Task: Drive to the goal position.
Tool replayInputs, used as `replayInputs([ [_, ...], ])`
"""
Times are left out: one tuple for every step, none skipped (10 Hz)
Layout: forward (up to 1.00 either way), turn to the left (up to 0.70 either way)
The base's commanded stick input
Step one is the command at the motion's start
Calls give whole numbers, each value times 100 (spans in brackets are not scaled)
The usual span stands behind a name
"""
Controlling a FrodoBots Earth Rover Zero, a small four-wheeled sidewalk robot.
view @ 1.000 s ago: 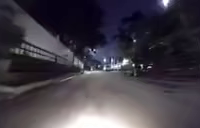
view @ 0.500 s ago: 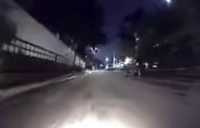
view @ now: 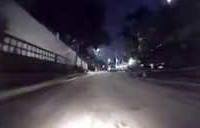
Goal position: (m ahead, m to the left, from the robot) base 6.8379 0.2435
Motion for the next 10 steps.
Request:
replayInputs([
  [85, 2],
  [85, -32],
  [85, -27],
  [85, -10],
  [85, 2],
  [85, 2],
  [85, 2],
  [85, 2],
  [85, 2],
  [85, 2],
])
